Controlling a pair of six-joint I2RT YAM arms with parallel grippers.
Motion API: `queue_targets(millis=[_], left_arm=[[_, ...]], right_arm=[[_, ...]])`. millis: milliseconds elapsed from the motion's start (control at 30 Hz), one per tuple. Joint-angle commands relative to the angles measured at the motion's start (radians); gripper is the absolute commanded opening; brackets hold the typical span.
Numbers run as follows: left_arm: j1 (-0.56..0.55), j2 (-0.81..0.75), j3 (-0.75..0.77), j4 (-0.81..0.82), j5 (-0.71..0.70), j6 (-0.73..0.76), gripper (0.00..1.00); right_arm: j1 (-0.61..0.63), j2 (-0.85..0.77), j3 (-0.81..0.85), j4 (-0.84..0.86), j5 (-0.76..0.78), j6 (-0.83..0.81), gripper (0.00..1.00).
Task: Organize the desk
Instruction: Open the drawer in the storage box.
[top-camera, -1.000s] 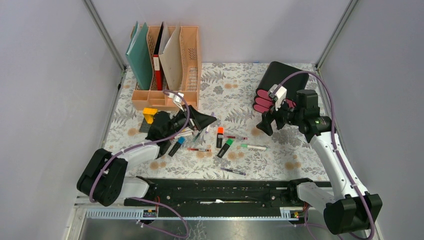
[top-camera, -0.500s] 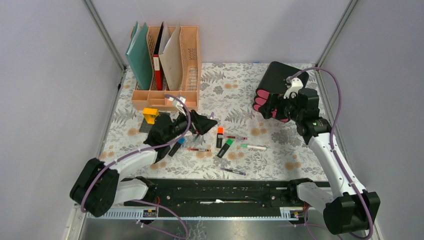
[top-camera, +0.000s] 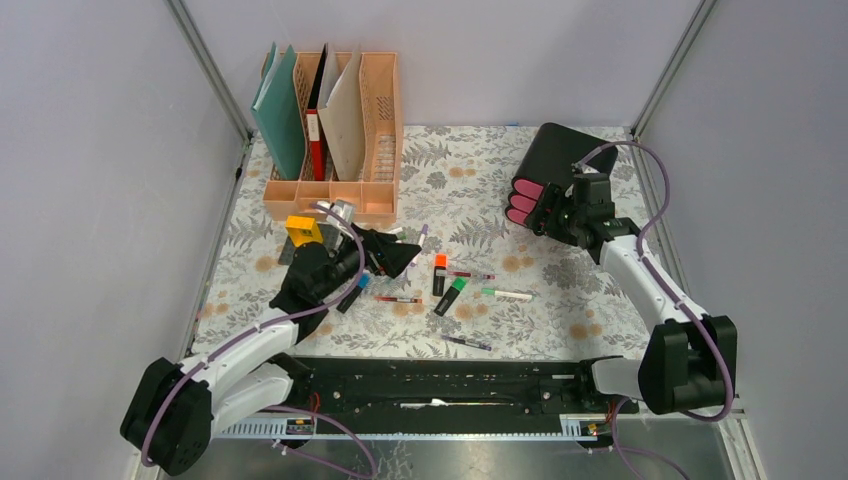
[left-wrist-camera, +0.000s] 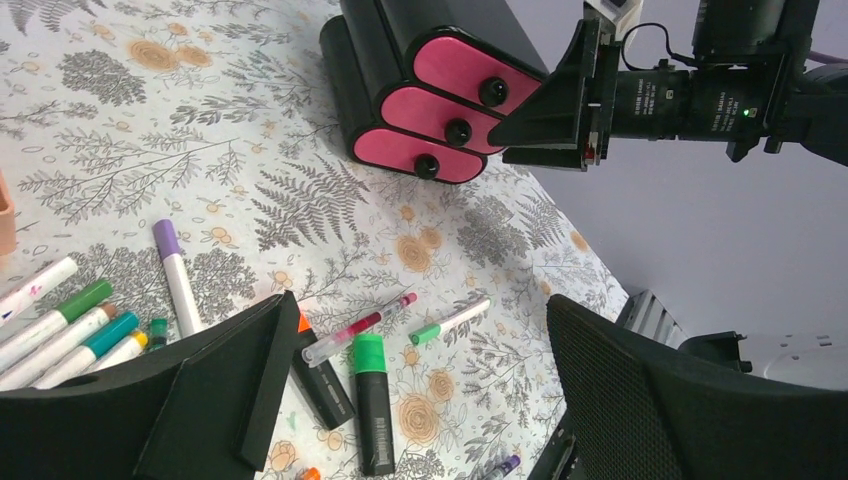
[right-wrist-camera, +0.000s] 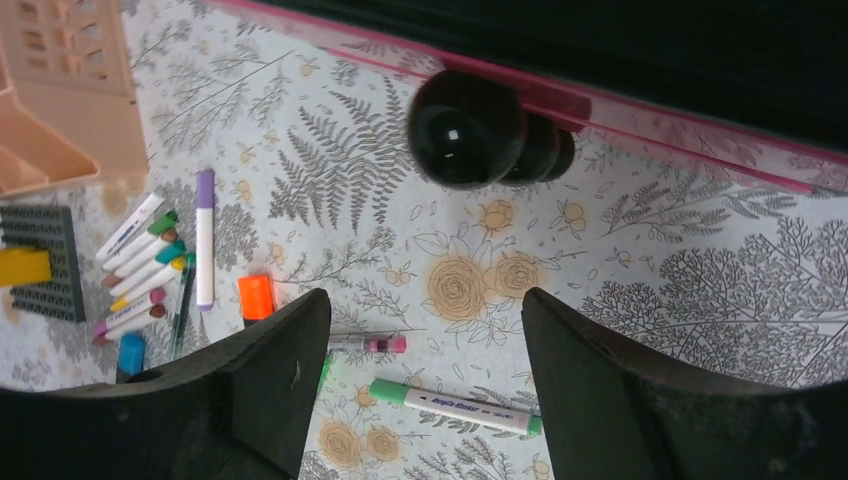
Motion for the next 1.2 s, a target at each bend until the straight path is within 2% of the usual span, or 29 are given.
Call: queue_targets(millis=[0,167,433,733,833,1000,1167], left_arm=[[0.000,-0.040,-0.017,-0.015,-0.043,0.031,0.99],[0.000,-0.055,-0.028,-0.023,-0.053,0.037,0.99],[0.000,-0.053,-0.033,-0.016,-0.047,0.035,0.99],[0.000,-0.056,-0.058,0.008,-0.048,0.024,0.99],[-0.001,-0.065,-0.060,0.000,-0.052,0.026,0.99],[0.000,-0.097,-0.069,-0.020,-0.067,0.032,0.99],[0.001,-0.112,-0.072,-0.028,-0.076,0.036,0.99]], right_arm=[[-0.005,0.029,0.046,0.044,0.123,0.106,0.75],[-0.004,0.008,0.026,0.134,0.213,0.164,0.73],[-0.004,0.045,0.035,0.158,0.251,0.229,0.70],[-0.004,0.013,0.008,0.251,0.313,0.281,0.67],[-0.005,0.016,-0.010,0.263,0.303,0.316,0.62],[-0.004,0.000,-0.088,0.382,0.334,0.369,0.55],[-0.004,-0.024,-0.136,0.428,0.386,0.418,0.53]])
